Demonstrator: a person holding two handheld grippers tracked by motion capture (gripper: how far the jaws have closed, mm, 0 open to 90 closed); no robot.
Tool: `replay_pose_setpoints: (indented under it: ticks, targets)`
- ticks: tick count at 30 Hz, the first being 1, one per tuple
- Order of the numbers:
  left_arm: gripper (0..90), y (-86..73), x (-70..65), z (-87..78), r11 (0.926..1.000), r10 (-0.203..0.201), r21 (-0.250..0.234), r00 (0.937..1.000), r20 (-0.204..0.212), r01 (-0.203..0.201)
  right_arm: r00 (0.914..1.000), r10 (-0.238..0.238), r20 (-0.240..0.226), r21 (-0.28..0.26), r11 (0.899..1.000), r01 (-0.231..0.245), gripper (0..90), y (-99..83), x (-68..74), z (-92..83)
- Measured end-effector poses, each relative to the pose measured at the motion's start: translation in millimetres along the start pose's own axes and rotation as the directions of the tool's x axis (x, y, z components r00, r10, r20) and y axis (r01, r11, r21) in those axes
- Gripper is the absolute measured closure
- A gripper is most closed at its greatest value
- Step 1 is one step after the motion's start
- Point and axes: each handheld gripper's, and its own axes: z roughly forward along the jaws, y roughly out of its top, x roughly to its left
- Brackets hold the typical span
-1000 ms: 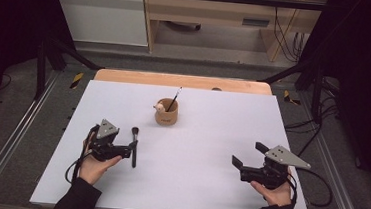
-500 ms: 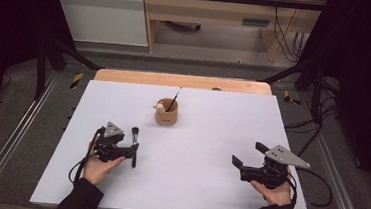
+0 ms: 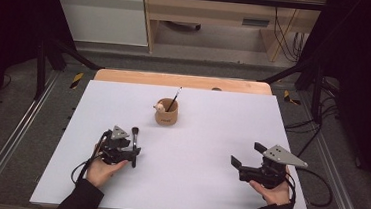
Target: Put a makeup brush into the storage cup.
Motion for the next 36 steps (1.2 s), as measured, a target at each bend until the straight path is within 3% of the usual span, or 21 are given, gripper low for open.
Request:
replay_pose_setpoints:
  ticks: [14,23,36]
  targets:
    - [59.3,-3.0,-2.8,4.4,0.9989,0.009,0.046,0.9998,0.015,-0.01,1.0,0.003,0.001,0.003,1.0,-0.003,5.2,-1.3,-1.3,-0.1]
    - [62.4,-2.7,-1.2,2.5,0.9982,-0.016,0.059,0.9997,0.021,0.015,1.0,0.002,0.001,-0.002,1.0,-0.002,5.3,-0.7,-0.9,-0.4]
    - [67.4,-1.7,1.8,0.4,0.996,-0.014,0.088,0.9996,0.026,0.012,1.0,0.002,0.0,0.004,1.0,-0.002,5.2,-1.3,-0.9,0.1]
